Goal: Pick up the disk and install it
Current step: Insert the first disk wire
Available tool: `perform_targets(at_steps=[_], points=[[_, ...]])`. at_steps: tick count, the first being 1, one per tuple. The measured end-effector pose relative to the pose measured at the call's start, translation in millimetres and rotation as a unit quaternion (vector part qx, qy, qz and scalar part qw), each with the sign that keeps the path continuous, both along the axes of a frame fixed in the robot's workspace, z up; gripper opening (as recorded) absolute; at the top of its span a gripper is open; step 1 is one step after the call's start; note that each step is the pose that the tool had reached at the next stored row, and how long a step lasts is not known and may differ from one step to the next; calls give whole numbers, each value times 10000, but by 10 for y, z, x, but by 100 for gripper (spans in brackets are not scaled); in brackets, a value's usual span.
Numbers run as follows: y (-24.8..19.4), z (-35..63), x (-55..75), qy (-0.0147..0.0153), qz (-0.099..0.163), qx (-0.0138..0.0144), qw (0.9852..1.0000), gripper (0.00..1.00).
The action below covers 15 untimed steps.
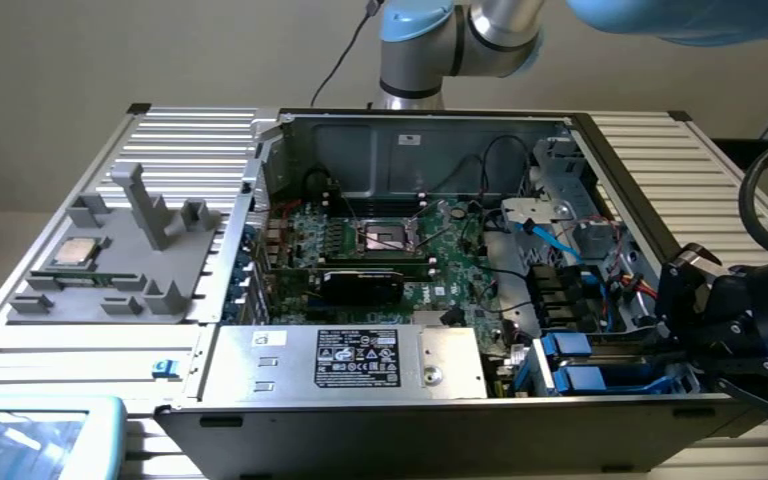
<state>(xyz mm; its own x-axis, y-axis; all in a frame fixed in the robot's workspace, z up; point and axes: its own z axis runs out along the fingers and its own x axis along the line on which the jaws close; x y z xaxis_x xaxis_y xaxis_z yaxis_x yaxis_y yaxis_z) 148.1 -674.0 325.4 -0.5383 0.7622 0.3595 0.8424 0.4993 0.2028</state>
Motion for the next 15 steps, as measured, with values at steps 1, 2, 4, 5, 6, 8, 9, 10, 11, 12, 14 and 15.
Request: perform_targets(at_steps=[1, 2, 4, 5, 6, 8, 9, 10, 11, 12, 14, 15], points=[[0, 0, 0, 0, 0, 0, 10000, 16], [0, 0, 0, 0, 0, 0, 10000, 16], [0, 0, 0, 0, 0, 0, 10000, 16], [0, 0, 0, 0, 0, 0, 10000, 16], [0, -1, -2, 0, 0, 1, 10000, 16], [1, 3, -4, 0, 0, 1, 10000, 16], [1, 8, -5, 0, 0, 0, 10000, 16], [1, 14, -10, 0, -1, 0, 10000, 16], [1, 20, -15, 0, -1, 0, 10000, 16], [1, 28, -19, 0, -1, 0, 10000, 16], [2, 47, -29, 0, -2, 0, 10000, 16], [2, 56, -35, 0, -2, 0, 10000, 16]])
